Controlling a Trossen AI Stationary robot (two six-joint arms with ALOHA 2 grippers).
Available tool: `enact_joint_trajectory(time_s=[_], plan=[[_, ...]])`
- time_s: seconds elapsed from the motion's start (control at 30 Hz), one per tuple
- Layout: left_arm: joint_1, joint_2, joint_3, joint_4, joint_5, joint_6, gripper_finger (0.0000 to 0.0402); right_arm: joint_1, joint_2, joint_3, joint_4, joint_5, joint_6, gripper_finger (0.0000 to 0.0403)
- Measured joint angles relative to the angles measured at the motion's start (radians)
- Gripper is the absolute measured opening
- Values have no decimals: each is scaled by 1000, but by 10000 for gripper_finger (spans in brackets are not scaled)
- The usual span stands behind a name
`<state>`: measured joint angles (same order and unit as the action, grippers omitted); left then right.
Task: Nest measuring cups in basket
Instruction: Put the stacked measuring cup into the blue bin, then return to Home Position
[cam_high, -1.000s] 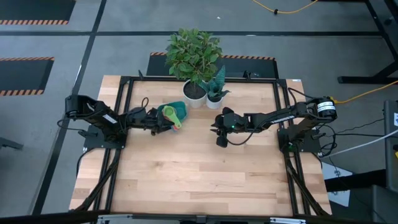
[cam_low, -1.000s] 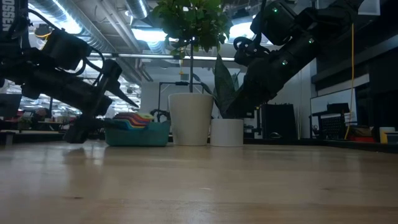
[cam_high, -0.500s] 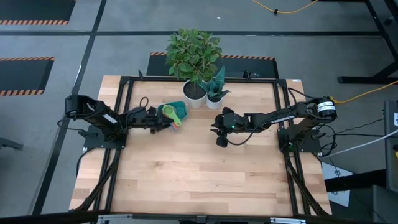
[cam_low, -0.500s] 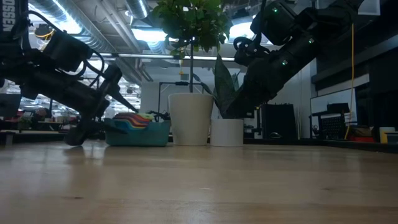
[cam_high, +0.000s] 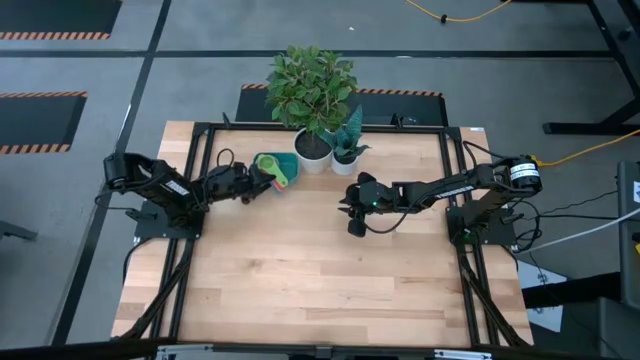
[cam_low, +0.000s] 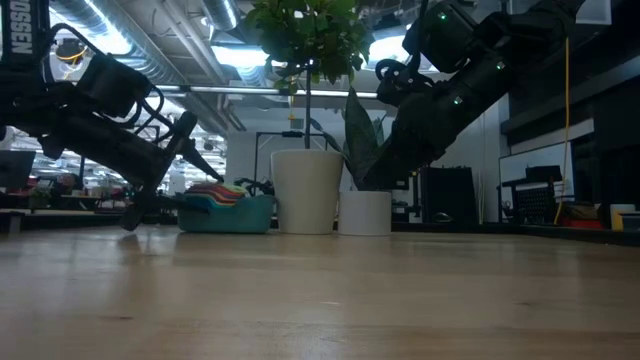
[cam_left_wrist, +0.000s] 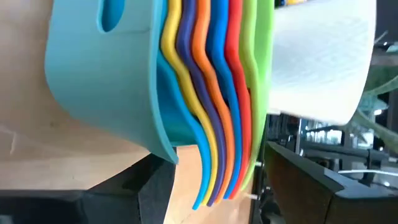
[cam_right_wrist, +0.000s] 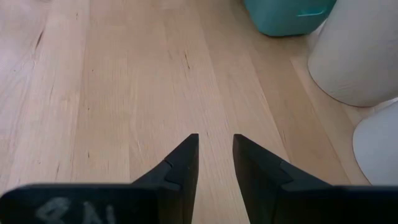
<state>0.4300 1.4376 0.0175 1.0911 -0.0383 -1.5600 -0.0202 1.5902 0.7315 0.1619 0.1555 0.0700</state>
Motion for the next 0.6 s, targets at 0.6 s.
enact_joint_trajectory(time_s=[0.6], plan=[[-36,0,-11,-4,59,45,235,0,0,0,0,0,0,104]])
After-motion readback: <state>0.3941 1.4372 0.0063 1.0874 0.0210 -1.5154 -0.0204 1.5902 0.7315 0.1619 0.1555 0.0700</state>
